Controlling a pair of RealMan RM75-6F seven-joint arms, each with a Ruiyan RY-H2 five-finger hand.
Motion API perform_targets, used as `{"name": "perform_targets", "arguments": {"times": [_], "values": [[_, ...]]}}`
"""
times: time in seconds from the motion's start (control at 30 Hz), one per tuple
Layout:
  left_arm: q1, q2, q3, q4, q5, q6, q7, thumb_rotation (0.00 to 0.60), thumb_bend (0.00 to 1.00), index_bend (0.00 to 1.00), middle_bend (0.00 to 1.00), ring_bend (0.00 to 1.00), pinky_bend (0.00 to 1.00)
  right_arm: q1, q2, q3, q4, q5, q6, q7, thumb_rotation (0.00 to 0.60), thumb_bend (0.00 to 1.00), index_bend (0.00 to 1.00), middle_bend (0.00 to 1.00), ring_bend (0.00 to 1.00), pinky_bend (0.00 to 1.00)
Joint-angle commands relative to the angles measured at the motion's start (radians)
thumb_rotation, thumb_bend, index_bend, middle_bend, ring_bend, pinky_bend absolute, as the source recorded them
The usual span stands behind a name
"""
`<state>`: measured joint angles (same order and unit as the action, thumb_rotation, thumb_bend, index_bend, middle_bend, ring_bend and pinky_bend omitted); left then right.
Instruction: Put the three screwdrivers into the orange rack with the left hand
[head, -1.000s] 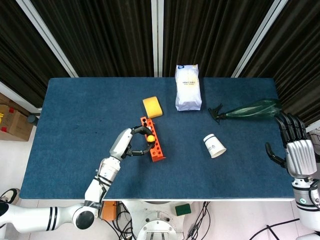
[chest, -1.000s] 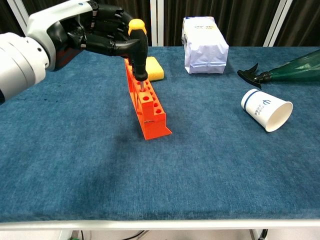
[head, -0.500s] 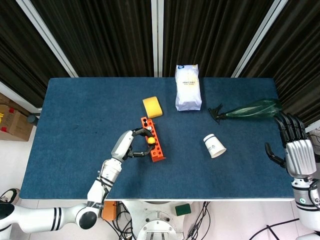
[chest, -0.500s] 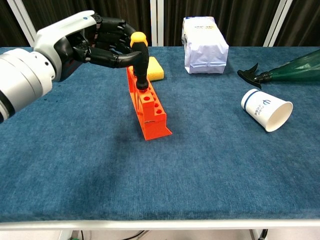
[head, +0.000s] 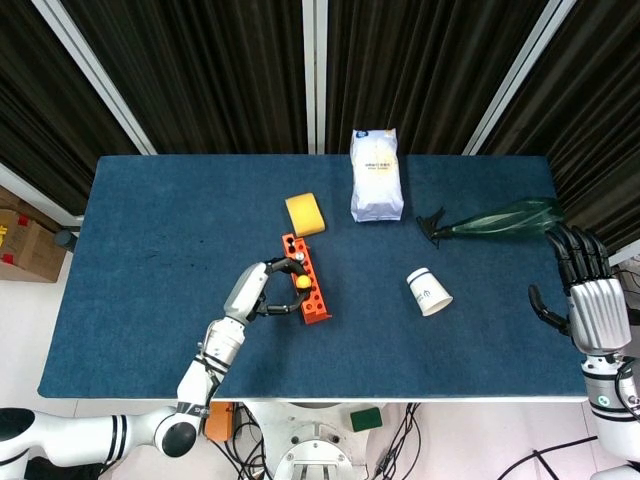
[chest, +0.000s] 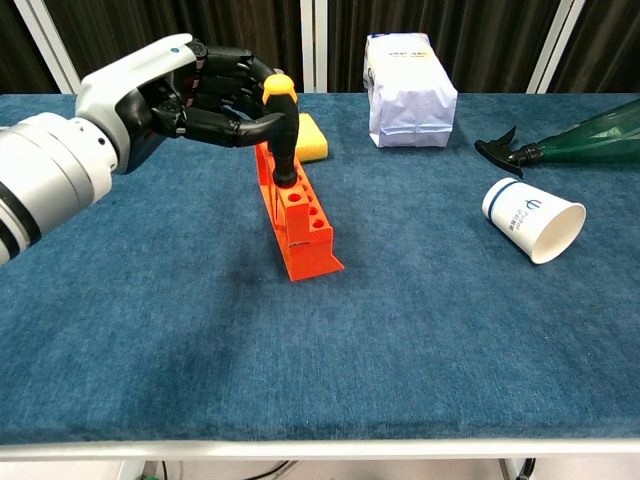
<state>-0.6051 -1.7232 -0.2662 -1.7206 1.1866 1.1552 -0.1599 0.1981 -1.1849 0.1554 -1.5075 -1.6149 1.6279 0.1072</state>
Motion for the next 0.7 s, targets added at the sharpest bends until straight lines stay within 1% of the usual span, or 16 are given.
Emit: {"name": "perform_targets", "arguments": {"times": [0.03, 0.4, 0.7], "values": [[0.001, -0.002, 0.001, 0.002, 0.0, -0.001, 0.001, 0.6, 0.34, 0.46, 0.46, 0.34, 0.33, 0.0, 0.0, 0.0, 0.001, 0.001, -0.001, 0.001, 0.6, 0.4, 0.0, 0.0, 0.0, 0.0], [0.004, -0.005, -0.002, 0.005, 0.01, -0.003, 0.0, 0.6, 0.34, 0.31, 0.42, 0.3, 0.33, 0.0, -0.001, 0.0, 0.005, 0.004, -0.002, 0.005, 0.6, 0.4, 0.0, 0.0, 0.0, 0.0], [0.009, -0.001, 0.005, 0.007, 0.044, -0.001, -0.018, 0.6, 0.32, 0.31, 0.38, 0.27, 0.33, 0.001, -0.003, 0.001, 0.006, 0.005, -0.003, 0.005, 0.6, 0.4, 0.0, 0.0, 0.0, 0.0]]}}
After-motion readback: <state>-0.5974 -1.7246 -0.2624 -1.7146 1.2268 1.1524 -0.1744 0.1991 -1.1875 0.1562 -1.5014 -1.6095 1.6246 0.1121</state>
